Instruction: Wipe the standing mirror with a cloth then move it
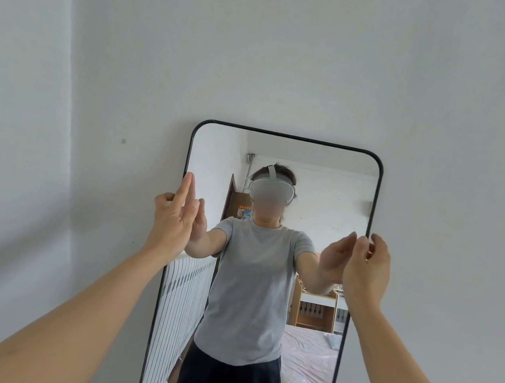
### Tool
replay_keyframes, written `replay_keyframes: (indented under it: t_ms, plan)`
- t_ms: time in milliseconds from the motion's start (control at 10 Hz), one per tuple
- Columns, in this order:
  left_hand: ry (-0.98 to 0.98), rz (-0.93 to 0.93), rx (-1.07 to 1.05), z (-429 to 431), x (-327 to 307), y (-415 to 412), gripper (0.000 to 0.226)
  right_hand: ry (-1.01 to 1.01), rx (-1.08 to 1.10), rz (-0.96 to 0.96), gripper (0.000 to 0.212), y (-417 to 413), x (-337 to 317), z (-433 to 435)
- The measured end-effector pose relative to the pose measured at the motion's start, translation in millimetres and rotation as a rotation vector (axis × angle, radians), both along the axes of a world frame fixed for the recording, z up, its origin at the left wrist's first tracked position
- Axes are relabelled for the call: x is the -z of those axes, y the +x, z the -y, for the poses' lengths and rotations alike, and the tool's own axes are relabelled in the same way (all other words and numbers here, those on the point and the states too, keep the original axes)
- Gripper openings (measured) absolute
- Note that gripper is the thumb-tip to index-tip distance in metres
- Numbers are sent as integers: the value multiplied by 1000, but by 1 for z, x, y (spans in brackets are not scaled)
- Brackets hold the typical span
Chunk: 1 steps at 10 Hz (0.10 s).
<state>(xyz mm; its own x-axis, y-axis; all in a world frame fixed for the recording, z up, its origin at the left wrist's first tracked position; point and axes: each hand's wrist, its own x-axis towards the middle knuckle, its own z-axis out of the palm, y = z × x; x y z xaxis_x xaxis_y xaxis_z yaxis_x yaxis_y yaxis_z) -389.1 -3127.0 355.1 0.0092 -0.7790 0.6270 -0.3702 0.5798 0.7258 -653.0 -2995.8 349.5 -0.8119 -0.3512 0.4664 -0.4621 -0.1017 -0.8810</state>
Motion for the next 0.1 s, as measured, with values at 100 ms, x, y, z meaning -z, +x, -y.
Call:
replay_keyframes:
  t_ms: [100]
  plan:
    - [-20,53,-104,-9,0,2,51,-31,90,-77,42,12,-1,-4]
